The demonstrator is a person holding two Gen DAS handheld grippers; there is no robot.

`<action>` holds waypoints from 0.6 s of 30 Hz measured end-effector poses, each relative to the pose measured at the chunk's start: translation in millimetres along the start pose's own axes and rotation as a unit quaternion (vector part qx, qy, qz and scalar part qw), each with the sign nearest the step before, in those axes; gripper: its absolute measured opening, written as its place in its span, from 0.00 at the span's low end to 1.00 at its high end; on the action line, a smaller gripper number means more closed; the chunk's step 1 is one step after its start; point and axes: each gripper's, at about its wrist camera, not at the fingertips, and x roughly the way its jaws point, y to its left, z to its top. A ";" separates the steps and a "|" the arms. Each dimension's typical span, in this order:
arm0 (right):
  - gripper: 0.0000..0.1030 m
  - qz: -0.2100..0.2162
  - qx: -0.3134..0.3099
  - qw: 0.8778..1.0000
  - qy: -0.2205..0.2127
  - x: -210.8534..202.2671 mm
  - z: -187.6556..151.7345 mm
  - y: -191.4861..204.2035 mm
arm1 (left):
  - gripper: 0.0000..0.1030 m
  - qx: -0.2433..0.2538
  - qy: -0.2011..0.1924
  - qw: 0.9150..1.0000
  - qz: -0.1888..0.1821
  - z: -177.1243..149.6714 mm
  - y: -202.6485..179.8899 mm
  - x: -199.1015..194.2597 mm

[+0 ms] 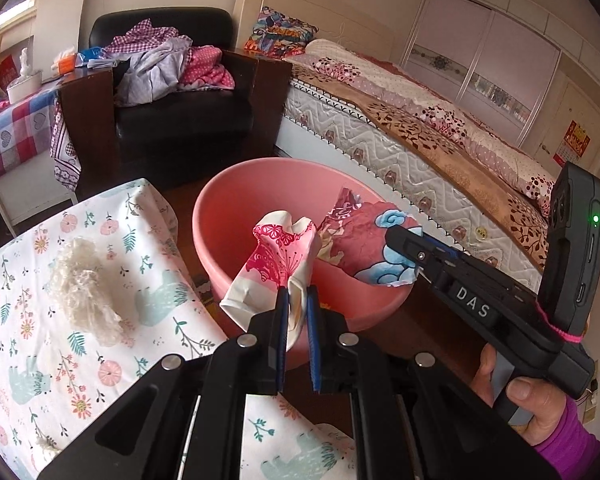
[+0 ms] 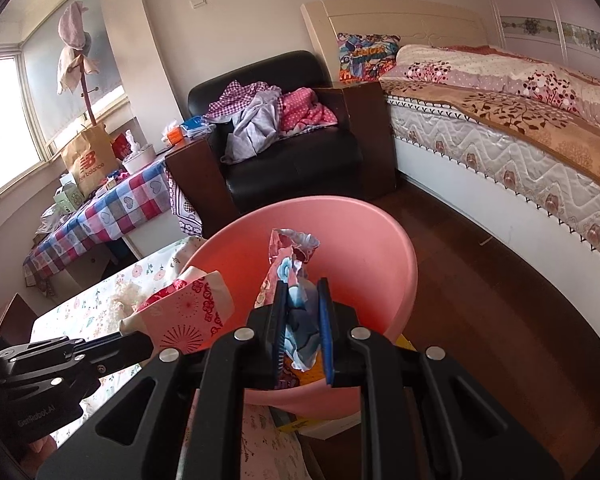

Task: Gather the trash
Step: 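Carry the packet and wrapper over the pink bucket and open both grippers, then move both grippers back toward the white foam strip and clear bag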

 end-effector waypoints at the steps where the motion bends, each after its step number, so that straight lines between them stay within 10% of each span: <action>1: 0.15 -0.001 0.001 1.000 0.001 1.0 -0.1 0.1 | 0.08 0.000 -0.002 1.000 -0.001 -0.1 -0.8 1.2; 8: 0.20 -0.001 0.013 1.000 0.018 9.5 -1.3 -4.6 | 0.28 0.000 -0.013 1.000 -0.002 -2.4 -1.9 -1.4; 18: 0.31 0.004 0.009 1.000 0.014 3.1 -2.3 -0.6 | 0.30 -0.009 -0.032 0.999 -0.007 0.7 1.8 -20.8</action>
